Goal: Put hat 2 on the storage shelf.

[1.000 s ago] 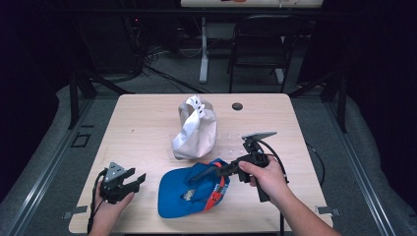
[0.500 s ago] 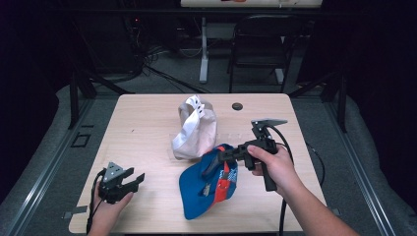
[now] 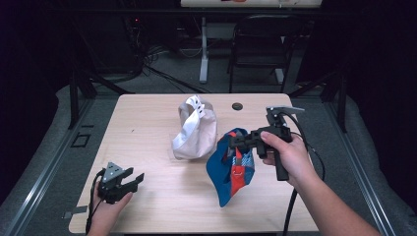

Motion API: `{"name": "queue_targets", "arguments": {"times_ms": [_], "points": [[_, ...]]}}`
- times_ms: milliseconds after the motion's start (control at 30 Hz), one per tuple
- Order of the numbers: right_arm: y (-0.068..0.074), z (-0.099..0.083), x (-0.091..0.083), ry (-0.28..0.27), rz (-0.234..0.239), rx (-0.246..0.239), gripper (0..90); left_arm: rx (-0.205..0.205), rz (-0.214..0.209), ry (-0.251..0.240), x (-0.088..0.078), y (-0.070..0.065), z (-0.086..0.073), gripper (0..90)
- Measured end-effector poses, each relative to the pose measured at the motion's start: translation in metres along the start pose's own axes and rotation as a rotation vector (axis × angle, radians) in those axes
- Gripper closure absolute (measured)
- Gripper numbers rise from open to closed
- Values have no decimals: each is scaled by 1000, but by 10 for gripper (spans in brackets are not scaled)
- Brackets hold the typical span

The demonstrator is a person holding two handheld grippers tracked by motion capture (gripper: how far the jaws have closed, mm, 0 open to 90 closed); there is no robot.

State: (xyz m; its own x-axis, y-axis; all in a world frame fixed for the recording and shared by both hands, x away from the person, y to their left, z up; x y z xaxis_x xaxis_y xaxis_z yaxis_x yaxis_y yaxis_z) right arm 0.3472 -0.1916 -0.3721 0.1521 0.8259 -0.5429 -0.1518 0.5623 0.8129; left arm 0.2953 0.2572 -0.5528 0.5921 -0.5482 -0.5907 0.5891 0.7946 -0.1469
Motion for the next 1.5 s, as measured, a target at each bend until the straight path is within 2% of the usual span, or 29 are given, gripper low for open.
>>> {"name": "queue_targets", "arguments": {"times_ms": [100, 300, 600, 800, 1033, 1200, 1400, 1500], "points": [[0, 5, -9, -22, 4, 20, 779, 4, 1, -2, 1, -1, 0, 503], [2, 14, -21, -57, -3, 29, 779, 5, -3, 0, 2, -1, 0, 501], [13, 29, -36, -108, -17, 37, 779, 3, -8, 8, 2, 0, -1, 492], [24, 46, -51, -162, -29, 44, 778, 2, -7, 7, 3, 0, -1, 481], [29, 64, -61, -219, -44, 58, 778, 2, -7, 8, 3, 1, -1, 464], [31, 76, -63, -259, -52, 75, 779, 4, -6, 11, 3, 0, -2, 458], [25, 91, -61, -276, -87, 96, 778, 8, -8, 6, 5, 0, -2, 457], [22, 96, -57, -284, -110, 102, 778, 5, -11, 20, 3, 1, -1, 457]]}}
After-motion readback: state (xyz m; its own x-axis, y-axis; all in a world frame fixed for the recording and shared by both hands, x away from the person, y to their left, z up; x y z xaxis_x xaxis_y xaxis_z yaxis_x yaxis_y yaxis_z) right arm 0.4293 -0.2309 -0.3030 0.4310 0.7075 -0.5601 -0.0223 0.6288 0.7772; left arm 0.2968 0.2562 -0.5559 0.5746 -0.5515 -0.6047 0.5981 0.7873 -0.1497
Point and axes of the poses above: each handheld gripper's, and its own axes: x roughly forward along the jaws, z roughly out of its top, y roughly to its left, the point moved 1 cm from there along x, roughly forward along the jaws, and after that the axes turned 11 degrees about -z, right-handed, at the moved point
